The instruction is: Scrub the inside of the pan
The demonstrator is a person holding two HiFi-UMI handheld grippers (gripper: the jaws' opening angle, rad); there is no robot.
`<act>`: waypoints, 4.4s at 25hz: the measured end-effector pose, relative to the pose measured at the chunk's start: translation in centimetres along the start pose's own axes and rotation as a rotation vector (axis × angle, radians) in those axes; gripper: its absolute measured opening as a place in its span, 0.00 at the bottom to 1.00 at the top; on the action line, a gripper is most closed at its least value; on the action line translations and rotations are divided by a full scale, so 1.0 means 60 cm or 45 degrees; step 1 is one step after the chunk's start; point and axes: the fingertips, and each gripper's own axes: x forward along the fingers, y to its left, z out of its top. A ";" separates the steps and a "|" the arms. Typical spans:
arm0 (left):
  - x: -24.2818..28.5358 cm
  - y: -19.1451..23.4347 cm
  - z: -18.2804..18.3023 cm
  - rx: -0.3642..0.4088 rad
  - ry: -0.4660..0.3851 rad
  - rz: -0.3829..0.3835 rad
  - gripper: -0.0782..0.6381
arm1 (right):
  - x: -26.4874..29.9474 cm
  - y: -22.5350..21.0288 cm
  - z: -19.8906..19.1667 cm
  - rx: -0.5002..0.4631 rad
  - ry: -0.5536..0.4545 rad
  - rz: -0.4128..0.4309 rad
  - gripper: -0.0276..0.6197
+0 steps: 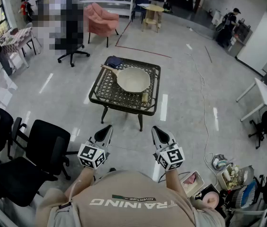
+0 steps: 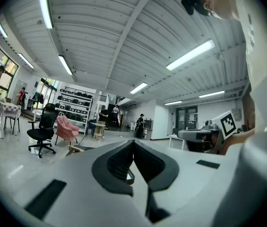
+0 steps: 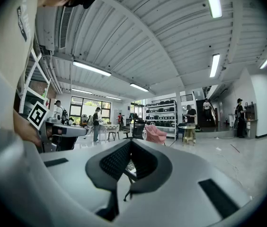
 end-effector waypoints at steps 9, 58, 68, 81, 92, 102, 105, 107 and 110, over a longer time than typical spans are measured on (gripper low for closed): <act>-0.009 0.043 0.004 -0.004 0.000 0.027 0.13 | 0.025 0.036 -0.023 0.043 0.021 0.022 0.07; 0.246 0.135 -0.014 -0.040 0.039 0.031 0.13 | 0.220 -0.154 -0.068 -0.004 0.054 0.112 0.07; 0.296 0.189 -0.002 -0.074 0.043 0.060 0.13 | 0.274 -0.191 -0.089 0.014 0.152 0.214 0.07; 0.369 0.321 0.060 -0.045 0.003 -0.044 0.13 | 0.405 -0.191 -0.014 -0.026 0.119 0.104 0.07; 0.387 0.382 0.025 -0.122 0.048 -0.119 0.13 | 0.441 -0.188 -0.056 0.105 0.188 -0.001 0.07; 0.452 0.411 0.029 -0.085 0.008 -0.066 0.13 | 0.488 -0.267 -0.051 0.077 0.151 -0.014 0.07; 0.485 0.411 0.044 -0.043 0.013 -0.050 0.13 | 0.516 -0.300 -0.045 0.079 0.116 0.012 0.07; 0.513 0.410 0.059 -0.022 0.010 -0.048 0.13 | 0.538 -0.329 -0.036 0.070 0.085 0.022 0.07; 0.563 0.405 0.073 0.005 0.016 -0.049 0.13 | 0.557 -0.381 -0.029 0.072 0.049 0.025 0.07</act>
